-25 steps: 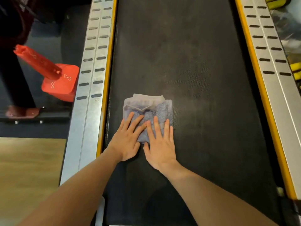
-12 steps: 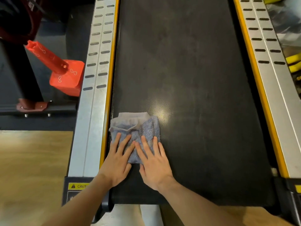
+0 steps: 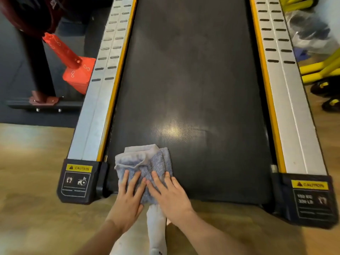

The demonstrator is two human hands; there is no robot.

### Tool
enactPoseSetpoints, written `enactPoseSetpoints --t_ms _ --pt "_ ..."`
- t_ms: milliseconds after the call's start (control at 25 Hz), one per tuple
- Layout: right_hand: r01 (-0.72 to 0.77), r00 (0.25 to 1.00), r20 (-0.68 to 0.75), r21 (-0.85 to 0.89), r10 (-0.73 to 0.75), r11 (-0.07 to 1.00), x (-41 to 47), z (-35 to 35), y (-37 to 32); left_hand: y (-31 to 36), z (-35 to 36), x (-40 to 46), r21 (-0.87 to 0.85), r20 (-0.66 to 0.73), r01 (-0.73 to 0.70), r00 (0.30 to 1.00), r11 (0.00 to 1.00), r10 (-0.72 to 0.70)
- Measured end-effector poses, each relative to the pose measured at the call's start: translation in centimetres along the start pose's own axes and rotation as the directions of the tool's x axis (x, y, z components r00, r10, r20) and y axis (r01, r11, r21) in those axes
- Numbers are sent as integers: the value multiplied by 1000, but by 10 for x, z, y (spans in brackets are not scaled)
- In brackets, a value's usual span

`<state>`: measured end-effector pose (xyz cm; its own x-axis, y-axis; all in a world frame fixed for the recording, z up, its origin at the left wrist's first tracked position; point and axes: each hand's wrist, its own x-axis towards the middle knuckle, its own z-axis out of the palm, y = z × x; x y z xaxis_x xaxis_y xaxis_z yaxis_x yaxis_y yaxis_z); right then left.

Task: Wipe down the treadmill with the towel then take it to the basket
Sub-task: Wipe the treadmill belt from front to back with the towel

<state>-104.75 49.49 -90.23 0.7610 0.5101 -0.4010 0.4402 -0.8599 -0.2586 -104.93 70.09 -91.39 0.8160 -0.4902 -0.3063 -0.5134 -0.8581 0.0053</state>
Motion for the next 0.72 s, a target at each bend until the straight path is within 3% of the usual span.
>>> enactPoseSetpoints --t_ms 160,360,520,720 --pt "-22 998 -52 -72 19 997 -55 0 48 81 -9 16 -47 24 -13 1000 999 14" --pt "-206 978 -43 -115 202 972 -144 4 136 191 -16 69 -164 91 -71 992 984 87" --pt "-351 936 10 -29 351 936 -202 3 194 272 -34 106 -196 94 -115 986 974 136" --pt "-334 943 26 24 333 942 -212 -10 196 291 -44 113 -182 236 -35 969 983 78"
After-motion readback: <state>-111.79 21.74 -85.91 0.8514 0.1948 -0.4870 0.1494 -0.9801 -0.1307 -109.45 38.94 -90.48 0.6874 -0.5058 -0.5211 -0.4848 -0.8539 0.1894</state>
